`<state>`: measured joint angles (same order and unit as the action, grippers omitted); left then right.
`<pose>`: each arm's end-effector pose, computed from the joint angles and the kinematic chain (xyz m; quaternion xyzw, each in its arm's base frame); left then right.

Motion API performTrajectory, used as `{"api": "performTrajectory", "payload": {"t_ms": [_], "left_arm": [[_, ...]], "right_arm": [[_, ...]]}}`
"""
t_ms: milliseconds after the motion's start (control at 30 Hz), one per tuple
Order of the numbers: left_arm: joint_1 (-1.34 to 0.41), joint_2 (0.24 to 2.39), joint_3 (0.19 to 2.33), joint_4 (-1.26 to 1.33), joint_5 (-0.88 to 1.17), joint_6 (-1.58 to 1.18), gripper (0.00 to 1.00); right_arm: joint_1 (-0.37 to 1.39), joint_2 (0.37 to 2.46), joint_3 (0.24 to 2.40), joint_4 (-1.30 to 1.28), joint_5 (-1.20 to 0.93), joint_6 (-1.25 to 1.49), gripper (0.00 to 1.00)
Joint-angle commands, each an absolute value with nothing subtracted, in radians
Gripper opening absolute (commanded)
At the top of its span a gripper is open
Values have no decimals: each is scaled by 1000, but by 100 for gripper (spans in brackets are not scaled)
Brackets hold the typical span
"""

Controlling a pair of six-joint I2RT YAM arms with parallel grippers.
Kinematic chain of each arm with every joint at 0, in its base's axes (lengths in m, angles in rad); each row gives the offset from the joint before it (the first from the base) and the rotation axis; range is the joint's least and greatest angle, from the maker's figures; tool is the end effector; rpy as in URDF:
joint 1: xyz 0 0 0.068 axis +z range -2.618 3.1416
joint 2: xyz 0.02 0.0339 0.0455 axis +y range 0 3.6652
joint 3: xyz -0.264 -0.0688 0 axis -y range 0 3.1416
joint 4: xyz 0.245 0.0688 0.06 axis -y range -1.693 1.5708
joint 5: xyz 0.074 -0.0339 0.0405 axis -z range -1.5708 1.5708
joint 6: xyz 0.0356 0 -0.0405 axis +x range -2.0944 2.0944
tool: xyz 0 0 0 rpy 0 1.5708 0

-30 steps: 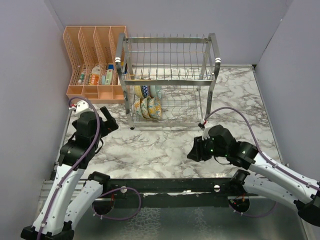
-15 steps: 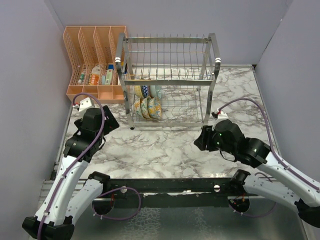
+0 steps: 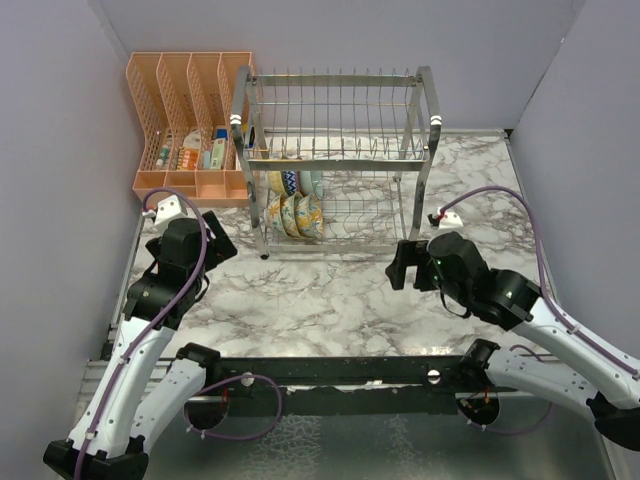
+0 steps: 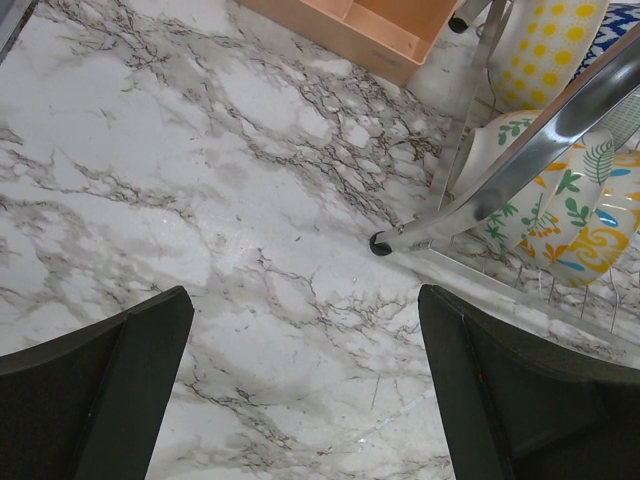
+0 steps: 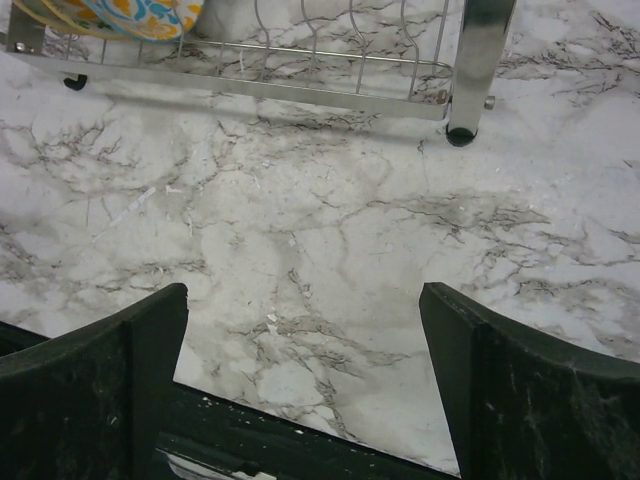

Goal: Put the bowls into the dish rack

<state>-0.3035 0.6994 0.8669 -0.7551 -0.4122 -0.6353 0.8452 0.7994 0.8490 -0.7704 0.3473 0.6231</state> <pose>0.1362 -0.0277 0.3244 -0.2378 0.8351 -0.0481 0.4937 0.1142 0.1105 0.3039 -0.0286 0.8997 0.1552 0.4070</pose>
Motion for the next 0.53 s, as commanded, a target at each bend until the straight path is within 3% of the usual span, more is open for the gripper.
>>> {"api": "performTrajectory", "payload": {"t_ms": [0, 500], "left_arm": [[-308, 692, 872, -747, -431, -625, 99], [-307, 730, 921, -775, -423, -610, 99]], "right_arm": [[853, 821, 879, -796, 415, 603, 100], [853, 814, 876, -780, 410, 594, 100]]}}
